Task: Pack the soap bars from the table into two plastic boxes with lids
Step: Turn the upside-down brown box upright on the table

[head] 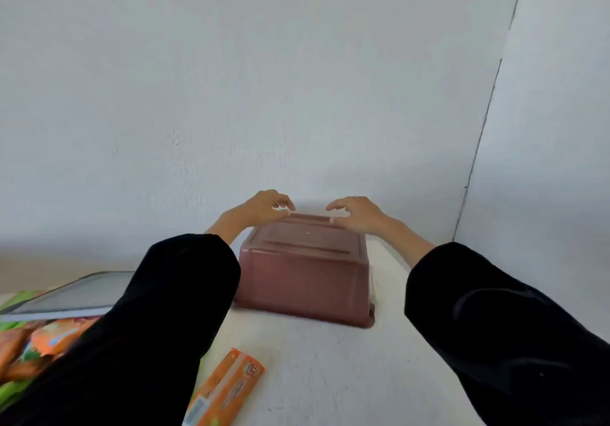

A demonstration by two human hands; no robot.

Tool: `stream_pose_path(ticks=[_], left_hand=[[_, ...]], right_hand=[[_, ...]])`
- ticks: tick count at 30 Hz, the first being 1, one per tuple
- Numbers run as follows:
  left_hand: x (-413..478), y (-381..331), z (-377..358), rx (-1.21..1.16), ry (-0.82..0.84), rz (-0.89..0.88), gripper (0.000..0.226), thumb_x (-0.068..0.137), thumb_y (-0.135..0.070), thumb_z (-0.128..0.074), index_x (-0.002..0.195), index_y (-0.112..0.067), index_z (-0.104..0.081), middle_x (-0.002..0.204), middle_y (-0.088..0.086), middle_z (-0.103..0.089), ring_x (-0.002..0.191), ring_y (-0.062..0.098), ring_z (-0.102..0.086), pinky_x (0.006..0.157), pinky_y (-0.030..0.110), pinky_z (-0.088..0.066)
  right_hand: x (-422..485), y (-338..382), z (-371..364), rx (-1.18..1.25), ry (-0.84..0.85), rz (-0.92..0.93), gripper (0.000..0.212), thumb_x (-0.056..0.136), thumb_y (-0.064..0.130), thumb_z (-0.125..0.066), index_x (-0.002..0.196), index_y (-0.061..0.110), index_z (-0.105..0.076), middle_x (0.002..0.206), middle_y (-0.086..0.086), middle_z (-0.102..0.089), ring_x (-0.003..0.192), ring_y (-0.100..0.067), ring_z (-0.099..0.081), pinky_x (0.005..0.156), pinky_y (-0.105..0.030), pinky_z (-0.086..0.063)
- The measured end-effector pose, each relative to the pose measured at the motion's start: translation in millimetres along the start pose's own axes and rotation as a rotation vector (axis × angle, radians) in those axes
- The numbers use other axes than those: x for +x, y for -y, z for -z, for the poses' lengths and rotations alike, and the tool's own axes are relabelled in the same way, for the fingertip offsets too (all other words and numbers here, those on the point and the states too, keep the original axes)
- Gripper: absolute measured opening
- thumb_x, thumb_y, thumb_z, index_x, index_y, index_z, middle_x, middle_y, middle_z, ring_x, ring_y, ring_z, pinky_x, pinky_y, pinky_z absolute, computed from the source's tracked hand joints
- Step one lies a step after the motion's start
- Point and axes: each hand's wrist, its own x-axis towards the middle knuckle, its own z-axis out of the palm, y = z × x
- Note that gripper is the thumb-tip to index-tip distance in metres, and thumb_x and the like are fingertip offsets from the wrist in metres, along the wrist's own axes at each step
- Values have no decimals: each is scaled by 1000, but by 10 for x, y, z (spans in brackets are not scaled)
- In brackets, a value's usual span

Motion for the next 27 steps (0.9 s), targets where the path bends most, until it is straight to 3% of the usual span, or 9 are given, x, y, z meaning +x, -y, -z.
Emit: stream_pose_path(ticks=[2, 6, 8, 10, 13, 19, 27], left_hand=[[126, 54, -68, 33, 32, 66, 28, 93, -26, -51, 118, -18, -60, 124, 12, -48, 121, 25, -45, 102, 32, -32], [149, 204, -295, 18, 129, 278, 54, 90, -47, -49, 139, -27, -39, 143, 13, -23, 134, 31, -32, 114, 39, -23], [104, 272, -396, -1, 113, 350, 63, 87, -57, -47, 143, -35, -29, 151, 10, -9, 139, 32, -24, 115, 42, -19], [68, 290, -457, -2, 90, 412, 68, 84, -65, -44, 144, -42, -22, 152, 11, -12, 137, 35, -27, 114, 44, -23], [35, 203, -454, 3, 54, 442, 72, 82, -66, -45, 145, -39, -22, 148, 14, -31, 132, 33, -36, 109, 42, -29], [-155, -62, -516, -78, -58, 497, 71, 81, -58, -56, 142, -30, -34, 148, 9, -35, 136, 30, -33, 109, 39, -28], [-524, -726, -430, -118, -239, 529, 71, 79, -58, -59, 140, -30, -38, 148, 7, -36, 136, 29, -33, 110, 42, -30]], right_hand=[[137, -95, -76, -15, 10, -11, 42, 90, 29, -57, 130, 21, -52, 141, -8, -46, 130, -25, -41, 105, -35, -35], [294, -249, -323, -19, 101, -158, 57, 89, 46, -53, 141, 31, -36, 153, -18, -8, 140, -40, -10, 114, -40, -18], [330, -302, -414, 6, 114, -234, 62, 88, 55, -49, 143, 33, -31, 152, -21, -1, 137, -45, -11, 114, -41, -16], [339, -335, -500, 84, 73, -292, 65, 84, 60, -49, 141, 33, -33, 151, -22, -3, 135, -45, -21, 113, -40, -20], [314, -341, -568, 193, 25, -329, 66, 83, 58, -51, 141, 31, -33, 147, -22, -16, 132, -36, -35, 108, -37, -32], [153, -388, -493, 216, 25, -263, 55, 86, 48, -54, 134, 23, -44, 134, -19, -43, 138, -31, -20, 100, -38, -38], [-407, -373, 112, 228, 5, -151, 61, 88, 48, -53, 142, 26, -34, 141, -19, -30, 137, -30, -26, 106, -37, -32]])
